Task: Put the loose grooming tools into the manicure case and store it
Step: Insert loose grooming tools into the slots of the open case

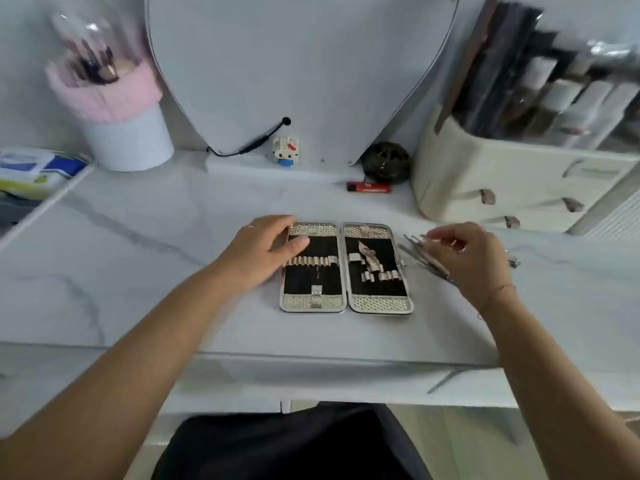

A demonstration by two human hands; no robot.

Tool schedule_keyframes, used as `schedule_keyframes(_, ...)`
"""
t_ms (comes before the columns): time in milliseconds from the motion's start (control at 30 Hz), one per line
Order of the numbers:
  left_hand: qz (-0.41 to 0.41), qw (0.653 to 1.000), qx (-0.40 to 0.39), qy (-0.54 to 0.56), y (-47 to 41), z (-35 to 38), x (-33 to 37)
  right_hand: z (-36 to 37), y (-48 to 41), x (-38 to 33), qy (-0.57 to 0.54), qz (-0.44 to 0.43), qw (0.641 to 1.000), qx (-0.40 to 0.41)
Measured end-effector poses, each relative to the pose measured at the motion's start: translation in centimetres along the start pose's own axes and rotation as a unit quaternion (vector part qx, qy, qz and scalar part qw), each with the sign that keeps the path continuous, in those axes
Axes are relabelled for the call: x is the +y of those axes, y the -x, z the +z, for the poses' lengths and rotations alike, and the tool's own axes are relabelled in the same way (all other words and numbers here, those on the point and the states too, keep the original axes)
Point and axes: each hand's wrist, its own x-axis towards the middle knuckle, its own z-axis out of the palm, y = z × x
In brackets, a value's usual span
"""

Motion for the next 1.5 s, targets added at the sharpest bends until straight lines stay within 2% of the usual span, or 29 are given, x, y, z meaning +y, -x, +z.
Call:
schedule_keyframes(100,-0.028,0.998,0.007,0.048,0.6,-0.5,0.8,-0.5,0.6,0.1,0.025,0.026,0.998,-0.043)
schedule_keyframes(300,-0.065,0.995,0.012,0.078,1.2,-0.8,1.9,0.0,0.5,0.8,0.053,0.003,0.996,-0.074)
schedule_keyframes(667,-0.056,0.993,0.025,0.097,0.9,-0.7,1.1,-1.9,1.1,1.0,-0.047,0.029,0.998,-0.017)
schedule_keyframes(800,-0.044,0.994,0.025,0.097,0.9,-0.8,1.4,-2.8,2.5,0.9,-0.007,0.010,0.998,-0.056)
schedule_keyframes(1033,-0.037,0.994,0.027,0.099,0.8,-0.7,1.0,-2.9,3.8,1.6,0.059,0.037,0.997,-0.036)
schedule_keyframes(1300,-0.048,0.992,0.028,0.113,0.8,-0.7,1.3,-3.4,3.3,1.8,0.080,0.051,0.988,-0.120)
schedule_keyframes(1500,-0.051,0.991,0.034,0.122,0.8,-0.7,1.1,-3.5,3.2,1.9,0.109,0.015,0.979,-0.171)
